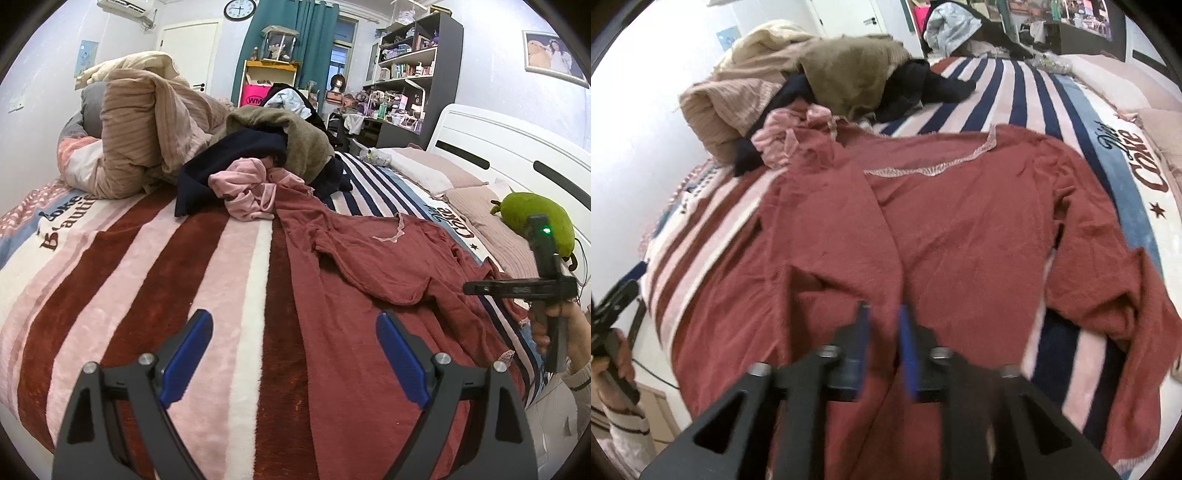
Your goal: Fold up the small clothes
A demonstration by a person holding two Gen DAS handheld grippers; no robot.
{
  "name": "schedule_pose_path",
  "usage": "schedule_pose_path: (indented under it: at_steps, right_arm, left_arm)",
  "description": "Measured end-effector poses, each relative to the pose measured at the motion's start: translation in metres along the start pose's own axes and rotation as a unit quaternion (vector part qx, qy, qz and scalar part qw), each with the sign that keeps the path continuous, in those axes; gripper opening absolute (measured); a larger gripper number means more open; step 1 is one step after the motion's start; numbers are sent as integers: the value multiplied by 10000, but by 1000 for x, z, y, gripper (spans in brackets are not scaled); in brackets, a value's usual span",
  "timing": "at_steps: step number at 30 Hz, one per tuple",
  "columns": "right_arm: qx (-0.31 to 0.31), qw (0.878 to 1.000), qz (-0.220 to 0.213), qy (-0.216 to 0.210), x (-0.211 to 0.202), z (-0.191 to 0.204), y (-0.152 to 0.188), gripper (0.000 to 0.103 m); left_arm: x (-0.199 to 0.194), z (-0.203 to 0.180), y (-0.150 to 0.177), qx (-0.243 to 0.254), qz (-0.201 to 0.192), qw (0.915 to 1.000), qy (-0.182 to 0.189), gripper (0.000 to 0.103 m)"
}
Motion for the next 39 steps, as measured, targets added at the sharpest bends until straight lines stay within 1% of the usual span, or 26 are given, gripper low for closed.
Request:
schedule_pose_path:
  at_steps: [1, 4, 6, 8, 11, 13, 14, 16, 18, 19, 20, 22, 23, 26, 29, 33, 39]
  right_arm:
    - [-34, 10000, -2, -64, -5, 3, 7, 35]
    - [-143, 9997, 91, -153, -10, 15, 23, 35]
    - [-227, 9994, 185, -160, -10, 21, 35, 39]
    - [-328, 9991, 269, -50, -8, 26, 48, 45]
    - [-308, 9986, 408, 113, -4, 25, 64, 46]
    - [-254, 9983, 382, 360, -3, 22, 74, 46]
    - [-233, 9985, 337, 374, -5, 21, 78, 46]
    - [-175, 9992, 345, 109, -5, 20, 88, 46]
    - [-193, 9992, 341, -34, -5, 22, 95, 43]
    - [-240, 9991, 341, -48, -5, 25, 98, 37]
    - [-285, 9990, 349, -59, -5, 28, 100, 29]
    - [-350, 9986, 364, -123, -5, 34, 103, 19]
    - [-375, 9986, 358, -107, -4, 37, 104, 13]
    - [-469, 9983, 290, 168, -8, 41, 105, 3]
    - [-415, 9987, 83, 282, -20, 38, 106, 0]
    - [-292, 9988, -158, 361, -40, 27, 105, 0]
    - [-175, 9985, -177, 491, -49, 13, 115, 0]
  left_arm:
    - [0, 0, 0, 2, -3, 10000, 8, 88]
    - [-1, -3, -2, 19, -11, 10000, 57, 88]
    - [-1, -6, -1, 39, -8, 10000, 84, 88]
    - [-1, -9, 0, 73, -1, 9999, 100, 88]
    - [-2, -11, 2, 103, 19, 9999, 121, 89]
    - [-2, -13, 3, 116, 33, 9998, 132, 89]
    - [-3, -14, 4, 121, 39, 9998, 129, 89]
    - [-3, -16, 4, 133, 53, 9998, 137, 89]
    - [-4, -19, 4, 148, 59, 9998, 142, 91]
    - [-5, -21, 4, 165, 52, 9998, 138, 92]
    - [-5, -23, 4, 181, 42, 9997, 126, 93]
    - [-6, -28, 5, 232, 29, 9997, 116, 94]
    - [-7, -30, 5, 247, 27, 9996, 125, 94]
    - [-8, -36, 5, 286, 24, 9995, 165, 94]
    - [-9, -39, 5, 318, 26, 9994, 163, 94]
    - [-10, -41, 5, 342, 34, 9993, 155, 94]
    - [-11, -47, 3, 395, 23, 9991, 165, 94]
Point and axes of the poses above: each gripper's, at about its wrist camera, not at the fingertips, and x roughly the way its jaws point, z to its left, y to its underside, the point moved 3 cm from there along x, roughly the way its jaws point, and after that the axes turned 14 degrees about z, right-handed, at the moved point
